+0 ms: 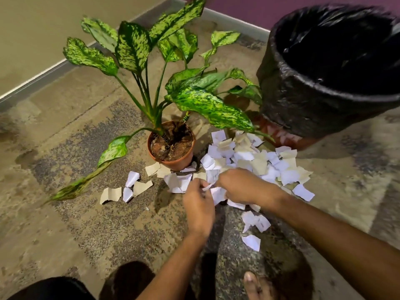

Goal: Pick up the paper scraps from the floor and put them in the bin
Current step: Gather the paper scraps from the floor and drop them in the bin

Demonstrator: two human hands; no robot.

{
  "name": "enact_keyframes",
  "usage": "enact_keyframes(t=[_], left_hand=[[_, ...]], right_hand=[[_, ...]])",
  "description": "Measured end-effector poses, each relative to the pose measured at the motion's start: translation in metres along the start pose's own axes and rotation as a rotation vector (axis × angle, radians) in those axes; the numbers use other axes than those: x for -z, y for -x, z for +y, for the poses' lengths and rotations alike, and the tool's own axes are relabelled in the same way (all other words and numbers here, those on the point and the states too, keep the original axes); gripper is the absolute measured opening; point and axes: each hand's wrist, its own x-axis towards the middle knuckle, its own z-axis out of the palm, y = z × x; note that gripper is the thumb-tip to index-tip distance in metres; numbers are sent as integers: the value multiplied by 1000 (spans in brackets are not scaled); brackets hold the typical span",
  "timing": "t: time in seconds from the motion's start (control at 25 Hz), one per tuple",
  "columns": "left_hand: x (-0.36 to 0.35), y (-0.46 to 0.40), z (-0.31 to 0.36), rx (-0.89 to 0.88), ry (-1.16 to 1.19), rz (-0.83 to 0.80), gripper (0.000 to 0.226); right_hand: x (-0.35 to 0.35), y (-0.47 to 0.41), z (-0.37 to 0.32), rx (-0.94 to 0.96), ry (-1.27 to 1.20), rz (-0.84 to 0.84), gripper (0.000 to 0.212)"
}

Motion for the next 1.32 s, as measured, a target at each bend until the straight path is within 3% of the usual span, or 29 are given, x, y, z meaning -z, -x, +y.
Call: enact_keyframes(t=[0.12,0.2,0.28,0.36,0.48,0.56,0.68,0.92,1.12,1.32], left_hand=[[-11,-2,57,-89,200,48,30],[-13,-1,100,-153,281,67,23],[-19,2,139,-222,294,116,15],[-21,4,175,-404,272,227,26],[-25,2,230,-469,531,60,5],[-29,-3,263,-513,501,55,6],[-45,-21,296,-534,374,41,5],[-72,-40,333,-379,190,-121,39],[-77,-19,316,-442,369,-185,30],[-79,22,262,-543,557,-171,20]], right_hand=[[58,25,20,-94,-39,140,39],[95,49,31,-175,-42,232,27],[130,78,39,-273,-45,329,24],[157,104,42,-348,-77,479,28],[185,134,59,-418,-109,832,30],[193,141,83,-495,-96,989,24],[194,141,117,-648,-42,1019,3],[175,147,141,-683,-121,1050,39],[157,156,139,-600,-221,1226,33],[129,146,108,-391,-234,1350,20]])
